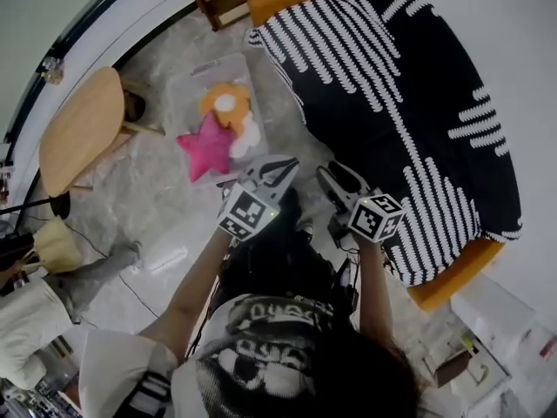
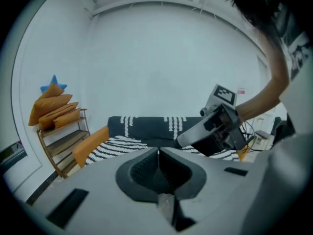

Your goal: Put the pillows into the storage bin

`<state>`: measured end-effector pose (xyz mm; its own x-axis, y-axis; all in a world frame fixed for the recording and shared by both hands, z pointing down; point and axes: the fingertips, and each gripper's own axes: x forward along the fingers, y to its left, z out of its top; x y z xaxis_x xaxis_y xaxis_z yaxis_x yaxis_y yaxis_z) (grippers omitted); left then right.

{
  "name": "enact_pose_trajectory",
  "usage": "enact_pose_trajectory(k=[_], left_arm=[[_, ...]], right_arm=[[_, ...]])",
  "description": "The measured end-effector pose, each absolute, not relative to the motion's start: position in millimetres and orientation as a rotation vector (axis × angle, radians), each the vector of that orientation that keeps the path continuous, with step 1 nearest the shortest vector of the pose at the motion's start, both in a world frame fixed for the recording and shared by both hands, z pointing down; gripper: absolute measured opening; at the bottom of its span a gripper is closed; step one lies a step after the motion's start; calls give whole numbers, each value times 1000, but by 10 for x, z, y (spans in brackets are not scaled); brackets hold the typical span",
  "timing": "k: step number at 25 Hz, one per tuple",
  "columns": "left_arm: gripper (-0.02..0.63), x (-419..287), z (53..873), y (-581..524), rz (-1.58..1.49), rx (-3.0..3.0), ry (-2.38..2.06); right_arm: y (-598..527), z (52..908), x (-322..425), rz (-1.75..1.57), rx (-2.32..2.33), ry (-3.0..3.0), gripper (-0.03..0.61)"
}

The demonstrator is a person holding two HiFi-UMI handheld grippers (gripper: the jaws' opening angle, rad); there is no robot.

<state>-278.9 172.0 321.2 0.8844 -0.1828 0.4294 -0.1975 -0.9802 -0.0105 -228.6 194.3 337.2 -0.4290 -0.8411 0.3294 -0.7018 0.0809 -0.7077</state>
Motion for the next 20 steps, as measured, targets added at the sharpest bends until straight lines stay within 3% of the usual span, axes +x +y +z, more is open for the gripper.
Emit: enact_pose_trajectory(k=[5, 15, 20], left_arm=[[5, -2644, 3025, 2523, 681, 3039, -272], [6, -2615, 2748, 3791, 689, 3041, -156], [5, -2435, 2557, 4117, 681, 3088, -60]], right_arm=[[2780, 3086, -2015, -1151, -1709, 2146, 139], [4228, 2687, -1673, -943, -1920, 1947, -7], [4641, 2607, -1559, -884, -1972, 1887, -8]])
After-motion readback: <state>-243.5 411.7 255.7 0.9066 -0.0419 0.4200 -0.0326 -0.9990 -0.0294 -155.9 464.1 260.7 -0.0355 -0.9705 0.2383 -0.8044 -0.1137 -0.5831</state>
